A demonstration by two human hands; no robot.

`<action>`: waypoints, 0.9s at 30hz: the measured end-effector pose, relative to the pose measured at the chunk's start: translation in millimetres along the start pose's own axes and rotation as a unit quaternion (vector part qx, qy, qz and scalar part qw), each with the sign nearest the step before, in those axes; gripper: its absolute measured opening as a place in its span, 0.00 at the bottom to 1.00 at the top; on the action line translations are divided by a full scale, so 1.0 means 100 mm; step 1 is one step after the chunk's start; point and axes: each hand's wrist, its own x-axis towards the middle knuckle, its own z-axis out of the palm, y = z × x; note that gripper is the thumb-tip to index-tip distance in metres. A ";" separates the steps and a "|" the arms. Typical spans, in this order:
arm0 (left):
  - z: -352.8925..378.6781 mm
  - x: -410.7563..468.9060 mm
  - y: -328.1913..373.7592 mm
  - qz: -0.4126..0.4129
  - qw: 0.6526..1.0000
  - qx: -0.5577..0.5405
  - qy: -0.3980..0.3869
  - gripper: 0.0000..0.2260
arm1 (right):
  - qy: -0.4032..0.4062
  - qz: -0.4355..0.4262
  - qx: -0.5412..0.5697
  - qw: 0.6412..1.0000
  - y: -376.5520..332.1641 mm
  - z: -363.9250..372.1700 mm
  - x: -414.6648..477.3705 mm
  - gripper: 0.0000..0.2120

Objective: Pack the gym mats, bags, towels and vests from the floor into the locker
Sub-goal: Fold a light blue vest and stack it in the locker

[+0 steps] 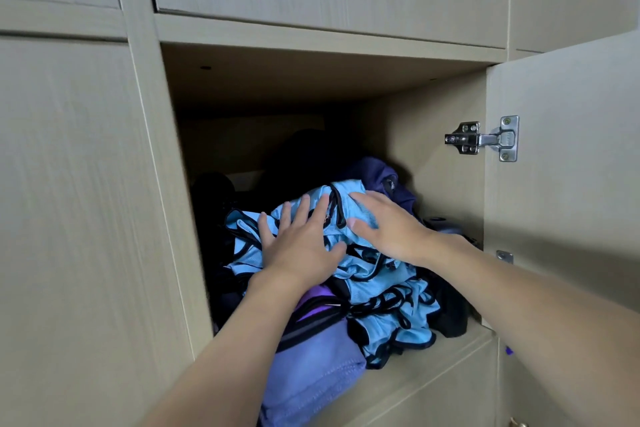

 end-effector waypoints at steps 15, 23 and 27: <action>-0.30 -0.96 0.17 0.090 0.990 -0.099 0.049 0.32 | 0.035 0.091 -0.050 0.994 -0.47 -0.36 -1.40 0.26; -0.22 -1.14 0.13 0.135 0.990 -0.031 -0.027 0.36 | 0.050 0.150 0.051 0.986 -0.64 -0.27 -2.18 0.34; -0.21 -0.84 0.03 0.163 0.985 0.031 -0.049 0.37 | 0.067 0.098 0.037 0.992 -0.70 0.00 -1.79 0.36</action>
